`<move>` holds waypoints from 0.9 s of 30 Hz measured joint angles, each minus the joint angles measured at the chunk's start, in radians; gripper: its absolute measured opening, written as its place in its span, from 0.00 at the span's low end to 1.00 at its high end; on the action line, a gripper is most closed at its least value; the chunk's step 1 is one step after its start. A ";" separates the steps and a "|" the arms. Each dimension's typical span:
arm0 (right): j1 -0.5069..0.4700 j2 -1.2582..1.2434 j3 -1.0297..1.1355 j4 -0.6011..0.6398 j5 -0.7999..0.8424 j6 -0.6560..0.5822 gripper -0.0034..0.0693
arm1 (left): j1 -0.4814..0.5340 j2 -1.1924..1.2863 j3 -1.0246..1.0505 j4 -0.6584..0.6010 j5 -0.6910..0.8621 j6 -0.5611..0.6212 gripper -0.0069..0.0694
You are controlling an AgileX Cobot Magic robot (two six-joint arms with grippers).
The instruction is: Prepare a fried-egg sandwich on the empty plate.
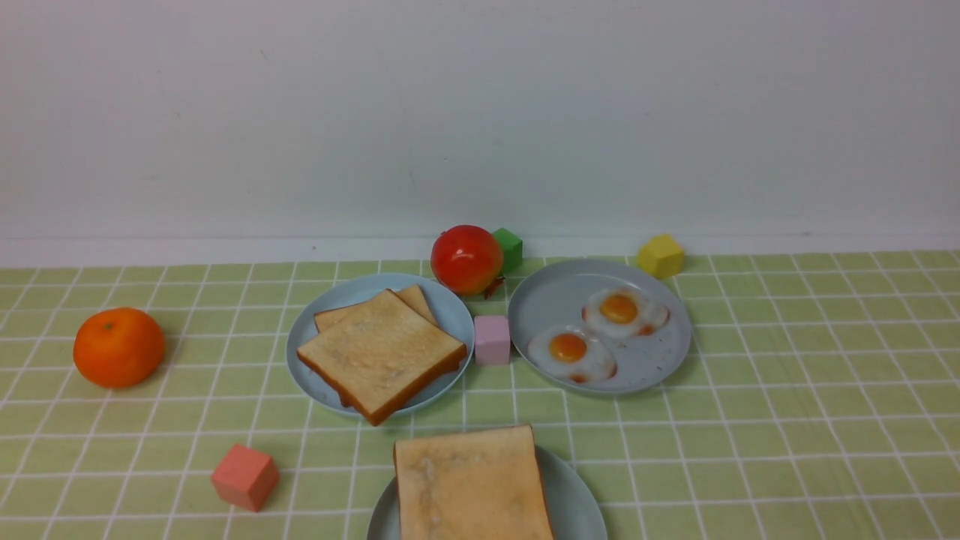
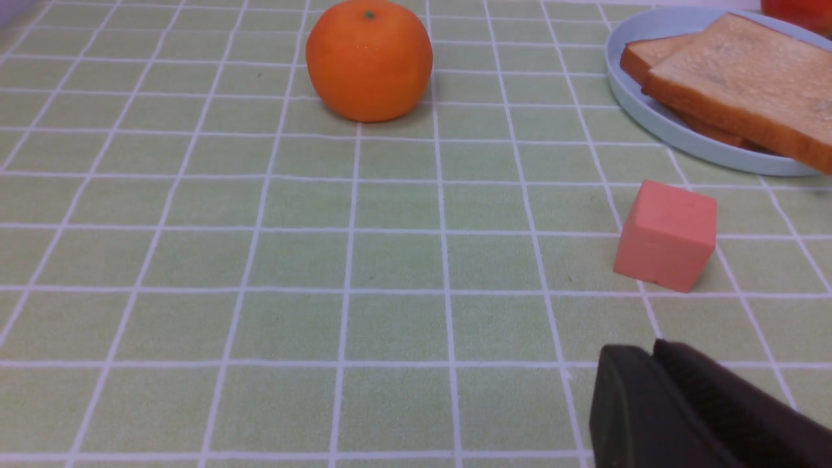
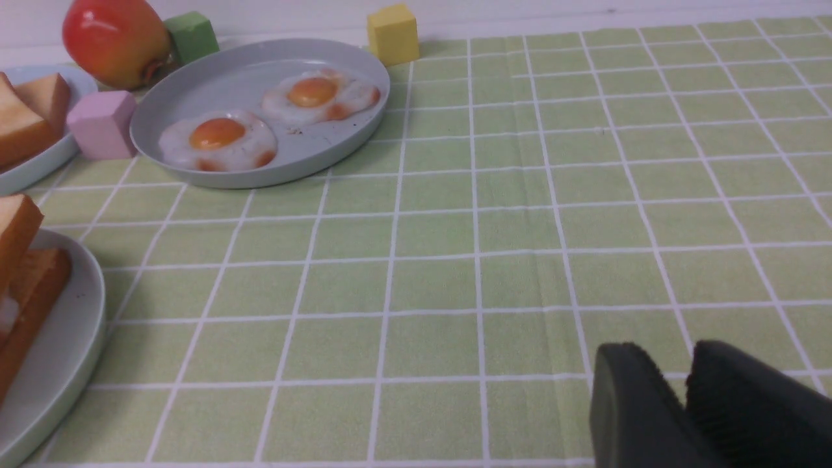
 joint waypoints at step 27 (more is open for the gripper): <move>0.000 0.000 0.000 0.000 -0.001 0.000 0.31 | 0.000 0.000 0.000 0.000 0.000 0.000 0.19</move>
